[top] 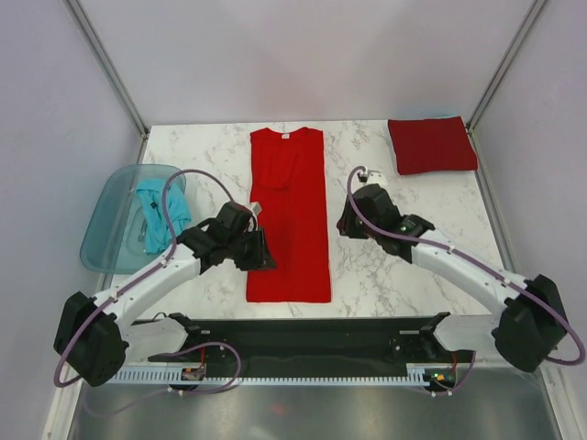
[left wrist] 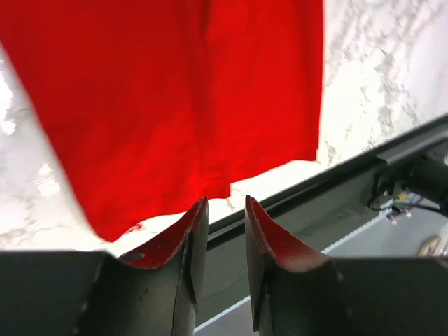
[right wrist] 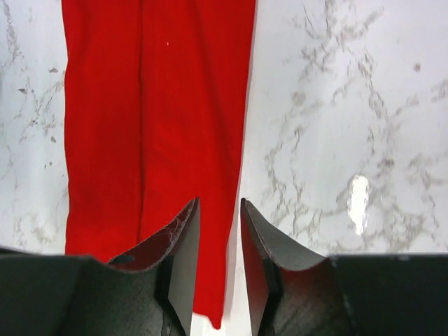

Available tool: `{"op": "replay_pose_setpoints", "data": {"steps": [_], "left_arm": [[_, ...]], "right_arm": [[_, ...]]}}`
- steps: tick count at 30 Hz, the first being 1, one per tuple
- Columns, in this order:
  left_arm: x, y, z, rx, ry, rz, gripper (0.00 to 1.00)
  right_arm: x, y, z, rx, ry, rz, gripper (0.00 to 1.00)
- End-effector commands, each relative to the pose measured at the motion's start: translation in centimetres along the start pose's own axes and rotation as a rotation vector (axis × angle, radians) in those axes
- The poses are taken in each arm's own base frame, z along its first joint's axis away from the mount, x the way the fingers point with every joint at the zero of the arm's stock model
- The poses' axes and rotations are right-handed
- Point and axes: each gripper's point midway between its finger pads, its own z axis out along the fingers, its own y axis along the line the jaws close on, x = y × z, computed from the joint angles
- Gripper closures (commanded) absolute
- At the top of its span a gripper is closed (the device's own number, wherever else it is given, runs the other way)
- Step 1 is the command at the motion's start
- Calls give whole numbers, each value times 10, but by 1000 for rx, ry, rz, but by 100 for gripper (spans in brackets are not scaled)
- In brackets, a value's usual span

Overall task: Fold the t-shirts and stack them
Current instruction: Fold the tshirt

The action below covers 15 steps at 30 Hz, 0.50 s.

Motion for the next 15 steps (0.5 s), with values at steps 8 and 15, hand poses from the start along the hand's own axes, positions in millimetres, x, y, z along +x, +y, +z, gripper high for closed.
{"op": "replay_pose_setpoints", "data": {"steps": [8,15], "left_arm": [[15,-22,53,49,115,98,73],[46,38,67,-150,140,20,78]], "right_arm": [[-6,46,40,-139,86,-122,64],[75,74,37,-68,169,-132,67]]}}
